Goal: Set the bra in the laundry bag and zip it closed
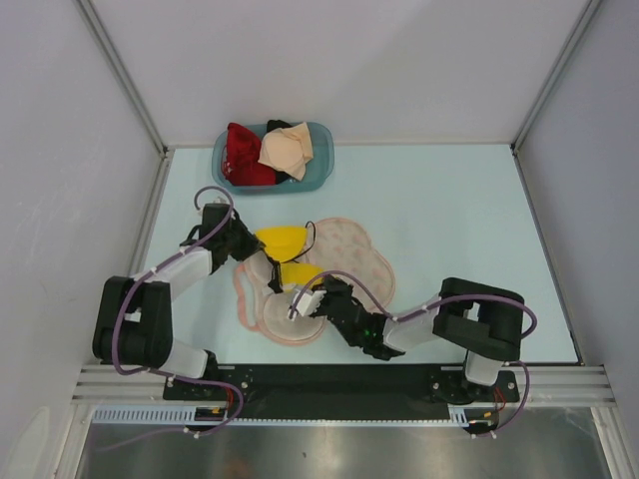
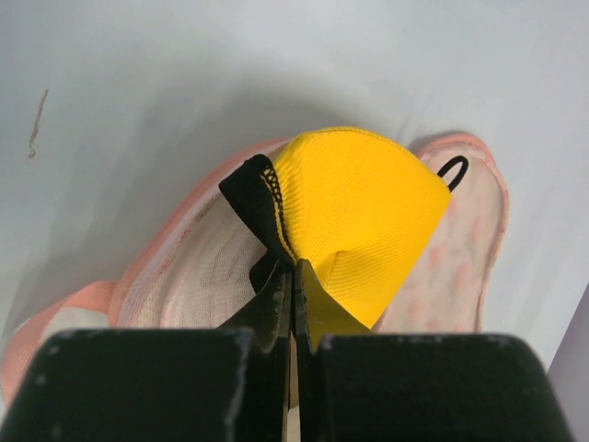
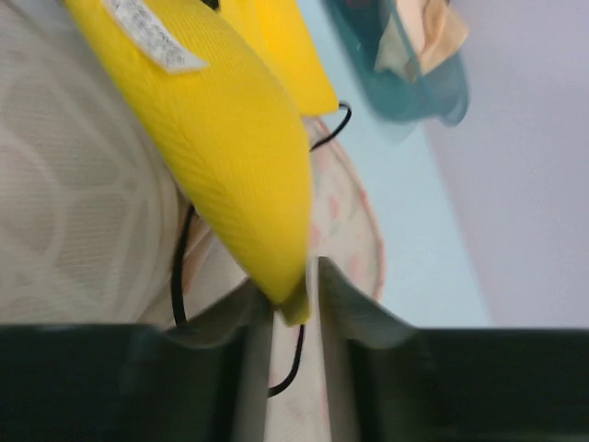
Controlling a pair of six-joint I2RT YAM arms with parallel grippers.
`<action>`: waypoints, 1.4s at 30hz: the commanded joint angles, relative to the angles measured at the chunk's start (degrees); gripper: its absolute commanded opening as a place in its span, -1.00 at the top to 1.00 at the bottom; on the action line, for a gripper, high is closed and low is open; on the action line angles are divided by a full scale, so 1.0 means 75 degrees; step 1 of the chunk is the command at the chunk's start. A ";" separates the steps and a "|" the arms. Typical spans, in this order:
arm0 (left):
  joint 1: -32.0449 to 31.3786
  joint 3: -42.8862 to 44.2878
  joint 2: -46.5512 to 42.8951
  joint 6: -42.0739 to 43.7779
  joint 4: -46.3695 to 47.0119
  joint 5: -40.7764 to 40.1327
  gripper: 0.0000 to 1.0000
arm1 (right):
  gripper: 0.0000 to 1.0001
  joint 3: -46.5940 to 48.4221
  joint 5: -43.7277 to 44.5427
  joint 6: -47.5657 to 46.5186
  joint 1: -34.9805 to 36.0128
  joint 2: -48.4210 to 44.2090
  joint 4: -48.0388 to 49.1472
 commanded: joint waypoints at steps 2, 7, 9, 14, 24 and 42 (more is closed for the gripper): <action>0.0101 -0.0039 0.0095 0.0164 0.0443 0.0493 1.00 | -0.31 -0.0264 0.1108 -0.0396 0.0666 0.0341 0.1384; 0.0101 -0.0040 -0.0185 0.0679 0.0374 0.0658 1.00 | -0.67 -0.0149 0.0912 0.2208 0.0854 -0.1258 -0.1626; 0.0101 -0.0074 -0.0291 0.0808 0.0338 0.0693 1.00 | -0.73 -0.0018 0.0792 0.3011 0.0959 -0.1672 -0.2643; 0.0089 -0.0332 -0.0503 0.0774 0.0537 0.0984 1.00 | -0.87 0.0612 0.0685 0.5983 0.1100 -0.2775 -0.5655; -0.0040 -0.0848 -0.1123 0.0903 0.0561 0.0763 1.00 | -0.85 0.0188 -0.2703 1.2170 -0.0608 -0.3734 -0.5917; -0.0332 -0.1234 -0.1475 0.0997 0.0572 0.0775 1.00 | -0.42 -0.0838 -0.4634 1.3444 -0.1958 -0.2003 -0.2168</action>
